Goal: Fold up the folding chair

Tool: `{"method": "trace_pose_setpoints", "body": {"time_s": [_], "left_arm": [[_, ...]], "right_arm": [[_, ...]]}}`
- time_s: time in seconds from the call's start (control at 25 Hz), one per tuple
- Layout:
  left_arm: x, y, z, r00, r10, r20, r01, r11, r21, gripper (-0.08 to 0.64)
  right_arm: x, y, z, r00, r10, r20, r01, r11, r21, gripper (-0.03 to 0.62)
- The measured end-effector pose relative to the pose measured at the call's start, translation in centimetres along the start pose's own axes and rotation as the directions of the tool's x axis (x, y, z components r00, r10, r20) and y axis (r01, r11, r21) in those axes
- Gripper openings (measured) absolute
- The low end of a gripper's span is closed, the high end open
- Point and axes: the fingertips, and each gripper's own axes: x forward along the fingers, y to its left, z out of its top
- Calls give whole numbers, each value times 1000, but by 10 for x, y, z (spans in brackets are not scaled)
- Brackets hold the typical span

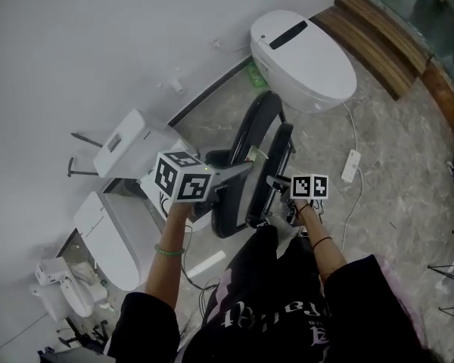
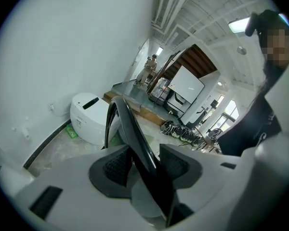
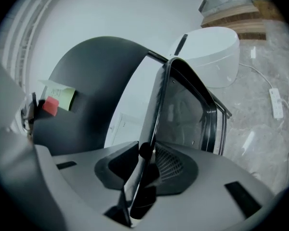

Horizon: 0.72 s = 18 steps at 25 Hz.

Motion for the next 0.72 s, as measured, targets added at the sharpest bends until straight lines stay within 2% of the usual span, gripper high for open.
{"method": "trace_pose_setpoints", "body": {"time_s": [0.12,0.2,0.36,0.56,0.72], "left_arm": [[-27,23,3,999,-46,23,46,999,-26,173],[-32,30,2,998,-59,31,60,998,-34,173],[-40,45,1,997,-64,35,65,997,-32,173],[-52,56,0,993,-98,70,102,993,-60,173],[-54,62,1,994,-85,66,89,993,-75,173]], "right_arm": [[27,19,20,993,56,102,-74,981,181,98],[39,22,29,986,91,141,-124,961,247,97],[59,25,34,993,68,95,-84,979,183,81],[68,31,33,988,75,133,-104,969,223,71],[72,33,35,990,89,107,-110,970,216,69]]}}
